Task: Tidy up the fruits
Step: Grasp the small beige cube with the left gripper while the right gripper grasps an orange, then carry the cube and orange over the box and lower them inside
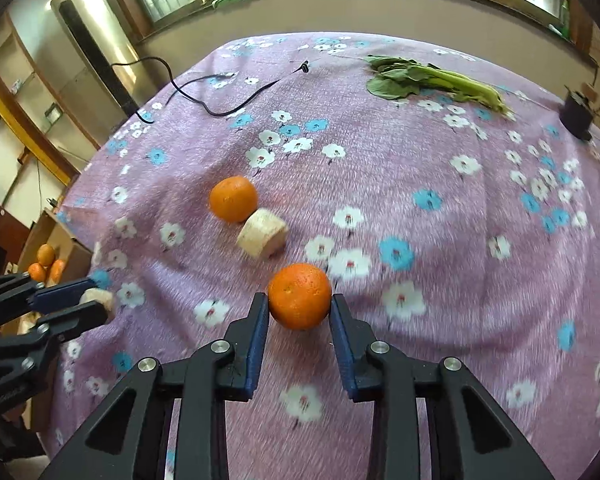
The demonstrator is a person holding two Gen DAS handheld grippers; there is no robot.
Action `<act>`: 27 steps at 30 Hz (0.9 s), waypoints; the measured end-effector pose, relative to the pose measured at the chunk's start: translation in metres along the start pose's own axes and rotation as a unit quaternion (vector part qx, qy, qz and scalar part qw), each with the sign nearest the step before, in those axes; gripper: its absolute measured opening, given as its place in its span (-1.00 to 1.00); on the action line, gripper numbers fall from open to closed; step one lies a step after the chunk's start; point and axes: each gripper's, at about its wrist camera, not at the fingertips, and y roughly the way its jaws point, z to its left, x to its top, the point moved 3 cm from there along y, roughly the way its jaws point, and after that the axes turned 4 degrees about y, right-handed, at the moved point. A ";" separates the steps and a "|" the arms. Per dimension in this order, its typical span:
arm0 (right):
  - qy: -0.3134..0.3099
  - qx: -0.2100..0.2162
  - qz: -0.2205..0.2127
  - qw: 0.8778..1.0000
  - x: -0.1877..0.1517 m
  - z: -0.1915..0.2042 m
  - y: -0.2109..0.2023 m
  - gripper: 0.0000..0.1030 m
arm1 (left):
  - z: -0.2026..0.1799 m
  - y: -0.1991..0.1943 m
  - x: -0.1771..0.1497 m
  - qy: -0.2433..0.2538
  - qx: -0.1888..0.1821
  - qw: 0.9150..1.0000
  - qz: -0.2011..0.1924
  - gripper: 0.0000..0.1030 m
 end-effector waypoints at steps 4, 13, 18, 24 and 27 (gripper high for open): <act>0.019 0.008 -0.008 1.000 -0.026 0.007 -0.021 -0.36 | -0.007 -0.005 -0.008 0.000 0.007 1.000 0.001 -0.57; 0.034 0.016 -0.003 0.999 -0.073 0.022 -0.047 -0.36 | -0.017 -0.022 -0.030 -0.006 0.020 1.000 -0.002 -0.57; 0.023 0.024 -0.003 0.999 -0.084 0.041 -0.059 -0.35 | -0.016 -0.036 -0.041 -0.011 0.028 0.999 -0.011 -0.57; 0.002 0.032 -0.007 0.999 -0.089 0.066 -0.068 -0.35 | -0.011 -0.055 -0.052 -0.016 0.039 0.999 -0.024 -0.56; -0.006 0.036 -0.008 0.999 -0.091 0.076 -0.071 -0.35 | -0.006 -0.063 -0.057 -0.022 0.042 0.998 -0.030 -0.56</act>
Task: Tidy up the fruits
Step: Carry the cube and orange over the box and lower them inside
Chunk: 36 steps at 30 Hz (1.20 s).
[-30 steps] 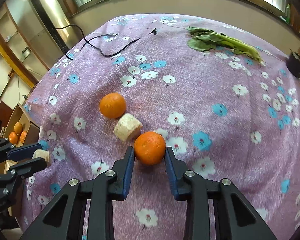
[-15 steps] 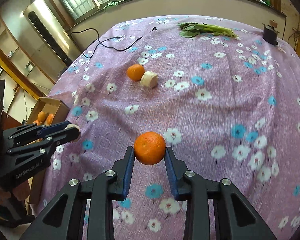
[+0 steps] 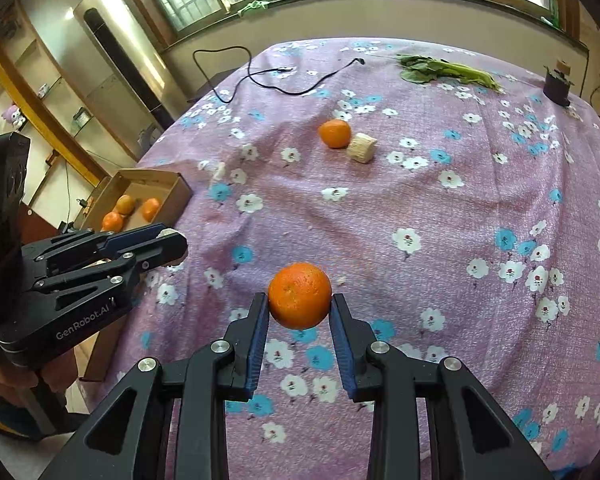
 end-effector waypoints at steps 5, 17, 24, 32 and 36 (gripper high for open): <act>-0.021 0.006 -0.002 1.000 -0.001 0.022 -0.003 -0.35 | 0.012 -0.013 -0.006 -0.015 0.011 1.000 -0.008 -0.56; -0.084 0.039 0.008 0.996 0.003 0.083 0.007 -0.35 | 0.053 -0.037 -0.021 -0.053 0.043 0.997 -0.019 -0.56; -0.116 0.055 0.013 0.992 0.007 0.116 0.015 -0.35 | 0.084 -0.047 -0.032 -0.083 0.062 0.994 -0.021 -0.56; -0.148 0.072 0.021 0.986 0.008 0.152 0.025 -0.35 | 0.115 -0.056 -0.045 -0.112 0.080 0.990 -0.021 -0.56; -0.164 0.082 0.027 0.983 0.008 0.169 0.032 -0.35 | 0.128 -0.059 -0.051 -0.122 0.087 0.988 -0.020 -0.56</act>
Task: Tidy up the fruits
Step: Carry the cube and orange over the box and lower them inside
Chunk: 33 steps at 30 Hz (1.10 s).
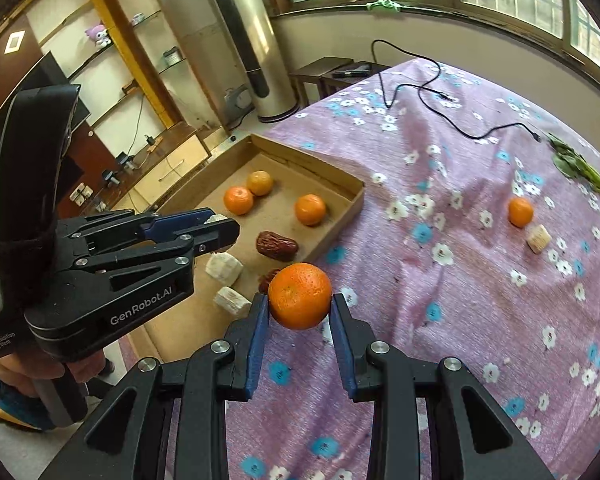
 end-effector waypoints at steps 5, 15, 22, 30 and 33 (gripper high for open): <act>-0.018 0.010 0.010 1.000 0.006 0.015 0.013 -0.34 | 0.019 -0.001 -0.004 -0.016 0.010 1.000 0.002 -0.56; -0.036 0.031 0.029 0.998 0.022 0.035 0.043 -0.34 | 0.063 0.000 -0.017 -0.055 0.036 0.998 0.017 -0.56; -0.055 0.043 0.045 0.997 0.033 0.051 0.067 -0.34 | 0.083 0.006 -0.030 -0.074 0.052 0.995 0.033 -0.56; -0.063 0.050 0.063 0.995 0.047 0.058 0.096 -0.34 | 0.098 0.015 -0.041 -0.089 0.064 0.993 0.049 -0.56; -0.065 0.050 0.069 0.994 0.050 0.060 0.105 -0.34 | 0.101 0.019 -0.044 -0.093 0.065 0.992 0.054 -0.56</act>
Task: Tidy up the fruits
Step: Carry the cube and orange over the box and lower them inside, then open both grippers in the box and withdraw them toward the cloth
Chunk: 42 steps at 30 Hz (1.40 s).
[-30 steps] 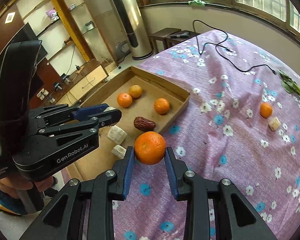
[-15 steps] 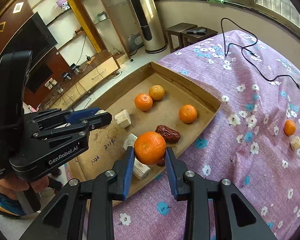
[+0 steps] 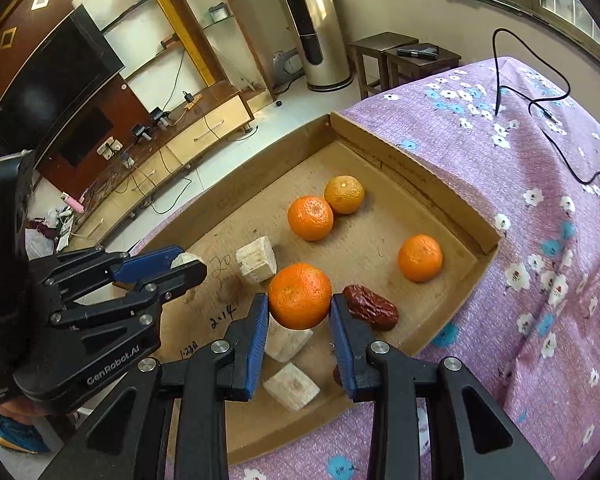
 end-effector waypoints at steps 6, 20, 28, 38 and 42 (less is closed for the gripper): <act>-0.004 0.003 0.006 1.000 0.006 0.001 0.009 -0.34 | 0.001 0.008 0.001 -0.004 0.003 1.000 0.005 -0.56; 0.008 0.004 0.029 1.000 0.015 -0.010 0.045 -0.34 | -0.002 0.023 0.002 -0.003 0.011 1.000 0.019 -0.56; 0.015 -0.001 0.039 0.999 0.011 -0.014 0.056 -0.30 | -0.007 0.029 0.001 -0.004 0.019 1.000 0.025 -0.48; 0.026 -0.005 0.000 1.000 0.004 -0.022 0.011 -0.26 | -0.006 0.016 0.007 -0.020 0.033 0.999 0.004 0.30; 0.036 -0.020 -0.022 0.999 -0.005 -0.032 -0.015 -0.17 | -0.019 0.001 0.017 -0.014 0.026 0.999 -0.020 0.56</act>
